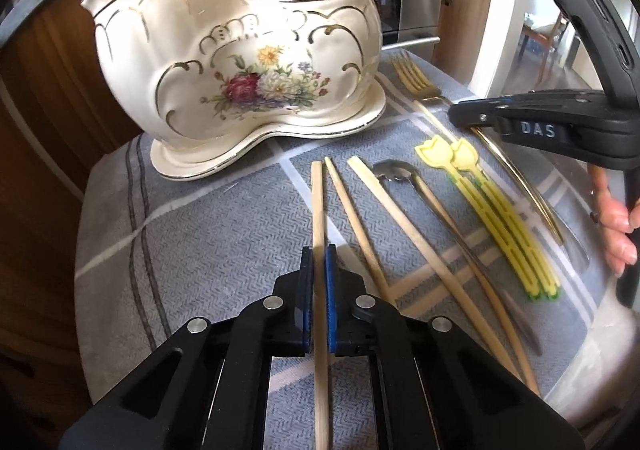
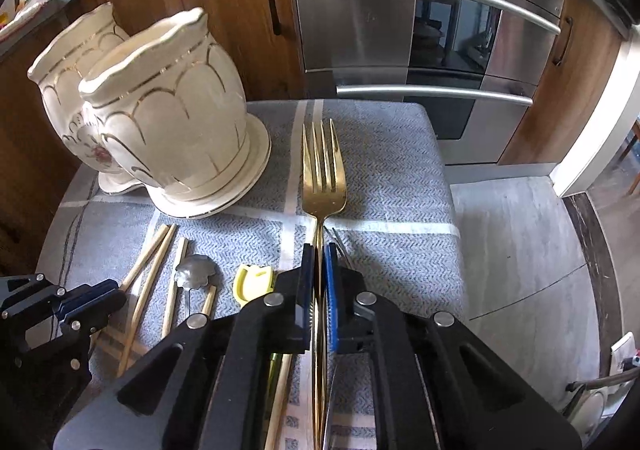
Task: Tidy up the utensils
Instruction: 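Grasp a wooden chopstick with the left tool while the right grasps the gold fork, then drop the chopstick in the larger pot while the right tool drops the fork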
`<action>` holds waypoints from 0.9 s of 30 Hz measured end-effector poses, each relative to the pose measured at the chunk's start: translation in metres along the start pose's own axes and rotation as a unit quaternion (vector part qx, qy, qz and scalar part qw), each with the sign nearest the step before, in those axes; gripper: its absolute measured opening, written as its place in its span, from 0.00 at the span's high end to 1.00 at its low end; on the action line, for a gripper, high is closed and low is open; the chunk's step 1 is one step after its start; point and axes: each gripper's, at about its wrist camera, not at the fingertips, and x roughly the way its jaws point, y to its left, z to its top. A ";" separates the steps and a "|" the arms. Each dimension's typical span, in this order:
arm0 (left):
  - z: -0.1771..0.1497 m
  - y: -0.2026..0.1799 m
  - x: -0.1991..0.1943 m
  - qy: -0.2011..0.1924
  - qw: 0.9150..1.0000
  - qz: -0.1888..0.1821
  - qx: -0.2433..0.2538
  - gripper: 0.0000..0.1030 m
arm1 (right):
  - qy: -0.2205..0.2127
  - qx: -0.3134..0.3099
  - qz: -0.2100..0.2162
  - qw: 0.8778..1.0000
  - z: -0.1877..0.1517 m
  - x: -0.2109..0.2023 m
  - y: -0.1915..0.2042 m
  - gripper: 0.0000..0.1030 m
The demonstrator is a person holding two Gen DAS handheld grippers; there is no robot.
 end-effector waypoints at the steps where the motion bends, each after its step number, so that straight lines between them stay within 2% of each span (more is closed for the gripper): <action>1: 0.000 0.002 0.000 -0.001 1.000 0.000 -0.004 0.94 | -0.003 0.002 0.001 1.000 0.000 -0.001 -0.001 0.94; 5: -0.002 0.008 -0.006 -0.012 1.000 -0.009 -0.013 0.94 | -0.020 0.010 0.018 1.000 -0.003 -0.014 -0.003 0.94; 8: -0.008 0.014 -0.018 -0.030 0.999 -0.016 -0.016 0.94 | -0.049 0.019 0.045 0.998 -0.006 -0.029 -0.005 0.94; 17: -0.011 0.028 -0.056 -0.107 0.993 -0.042 -0.026 0.94 | -0.141 -0.006 0.070 0.987 -0.020 -0.077 0.007 0.95; 23: -0.007 0.025 -0.082 -0.174 0.984 -0.033 -0.017 0.94 | -0.211 -0.033 0.069 0.975 -0.031 -0.112 0.016 0.95; 27: -0.004 0.031 -0.098 -0.210 0.977 -0.028 -0.026 0.94 | -0.267 -0.041 0.066 0.961 -0.026 -0.135 0.021 0.95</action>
